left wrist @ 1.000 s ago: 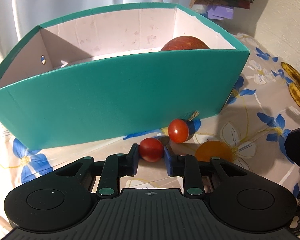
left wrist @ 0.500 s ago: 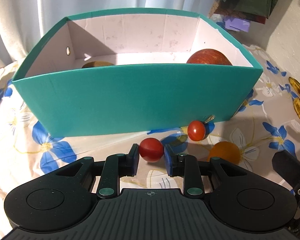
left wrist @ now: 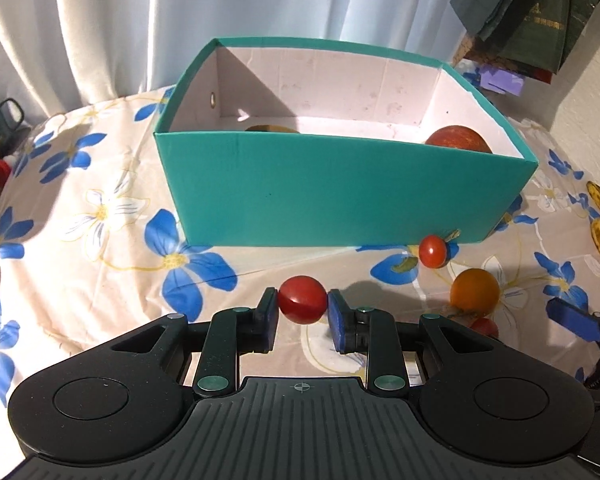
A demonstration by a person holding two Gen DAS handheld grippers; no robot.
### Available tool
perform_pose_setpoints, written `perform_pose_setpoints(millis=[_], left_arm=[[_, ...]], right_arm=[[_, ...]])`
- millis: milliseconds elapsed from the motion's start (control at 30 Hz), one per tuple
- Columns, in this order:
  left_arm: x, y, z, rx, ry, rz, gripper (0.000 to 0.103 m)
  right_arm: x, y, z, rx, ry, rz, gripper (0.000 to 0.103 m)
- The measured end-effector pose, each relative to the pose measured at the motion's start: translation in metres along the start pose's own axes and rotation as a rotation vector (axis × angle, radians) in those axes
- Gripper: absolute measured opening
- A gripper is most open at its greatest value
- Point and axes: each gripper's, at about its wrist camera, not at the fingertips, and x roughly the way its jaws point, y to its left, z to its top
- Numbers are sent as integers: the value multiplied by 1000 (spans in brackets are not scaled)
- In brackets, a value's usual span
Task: Organize fruits
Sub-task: 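Lift the cherry tomato with the left tool while the right tool grasps another cherry tomato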
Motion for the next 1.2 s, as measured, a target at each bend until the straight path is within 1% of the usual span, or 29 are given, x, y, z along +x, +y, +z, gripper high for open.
perform_pose_setpoints(millis=[33,100,133,167,200,267,600,667,800,933,1100,1200], left_arm=[[-2,1,-1,-2,-1,2,30],[-7,5,-2,-5,-6,4,30],[-9,6,-3,-5,-8,6,30],[-10,6,-3,-5,-10,9,30],[-12,8,-4,-6,-12,11,30],[-14,10,-5,-8,-12,13,30],[-17,17,-9,-25,-4,14,30],[-16,17,-9,-30,-1,13,30],[-15,17,-9,-31,-1,13,30],[-15,18,-7,-35,-3,13,30],[-14,21,-5,-38,-6,10,30],[-14,21,-4,-39,-6,11,30]], right_arm=[[3,2,-1,-2,13,2,77],[9,4,-4,-3,46,-2,73],[12,4,-5,2,58,4,66],[15,4,-6,9,73,11,62],[17,5,-7,14,83,12,61],[22,6,-7,18,103,13,54],[29,12,-7,7,125,20,51],[30,13,-7,-3,122,16,48],[32,14,-6,-4,118,16,46],[34,15,-5,-9,116,15,41],[36,17,-3,-16,113,8,39],[36,20,-3,-29,110,6,32]])
